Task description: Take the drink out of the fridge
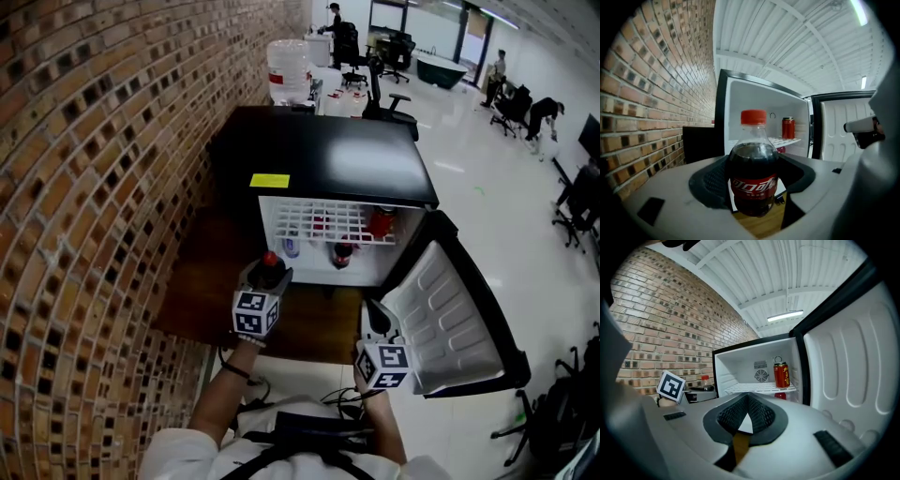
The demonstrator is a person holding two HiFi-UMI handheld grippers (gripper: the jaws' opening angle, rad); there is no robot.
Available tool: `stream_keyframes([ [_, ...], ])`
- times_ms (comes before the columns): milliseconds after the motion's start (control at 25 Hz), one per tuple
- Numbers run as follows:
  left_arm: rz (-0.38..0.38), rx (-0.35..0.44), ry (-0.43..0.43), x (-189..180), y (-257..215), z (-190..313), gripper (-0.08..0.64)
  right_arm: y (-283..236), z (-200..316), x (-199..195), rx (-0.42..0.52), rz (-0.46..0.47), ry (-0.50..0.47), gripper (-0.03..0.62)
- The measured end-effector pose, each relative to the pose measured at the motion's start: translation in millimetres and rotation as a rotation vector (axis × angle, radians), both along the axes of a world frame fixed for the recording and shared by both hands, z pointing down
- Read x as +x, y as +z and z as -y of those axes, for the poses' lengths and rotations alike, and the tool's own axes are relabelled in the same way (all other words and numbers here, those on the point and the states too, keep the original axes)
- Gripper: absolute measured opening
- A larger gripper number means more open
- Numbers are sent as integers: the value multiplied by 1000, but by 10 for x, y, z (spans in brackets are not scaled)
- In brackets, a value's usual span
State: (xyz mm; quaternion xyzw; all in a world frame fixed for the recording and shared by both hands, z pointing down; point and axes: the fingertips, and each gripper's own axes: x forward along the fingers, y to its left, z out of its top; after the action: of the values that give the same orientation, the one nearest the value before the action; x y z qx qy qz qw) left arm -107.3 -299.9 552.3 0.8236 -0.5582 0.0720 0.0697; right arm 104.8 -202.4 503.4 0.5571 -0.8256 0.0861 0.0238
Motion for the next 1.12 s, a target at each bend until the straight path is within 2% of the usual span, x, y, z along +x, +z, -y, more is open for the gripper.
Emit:
stream_keyframes([
  [400, 22, -101, -141, -581, 995, -69, 308, -20, 30, -109, 3, -20, -30, 11],
  [760, 25, -122, -180, -826, 1584, -74, 308, -5, 50, -169, -5, -43, -39, 11],
  [1120, 17, -194, -201, -887, 1886, -58, 308, 41, 46, -191, -13, -62, -46, 11],
])
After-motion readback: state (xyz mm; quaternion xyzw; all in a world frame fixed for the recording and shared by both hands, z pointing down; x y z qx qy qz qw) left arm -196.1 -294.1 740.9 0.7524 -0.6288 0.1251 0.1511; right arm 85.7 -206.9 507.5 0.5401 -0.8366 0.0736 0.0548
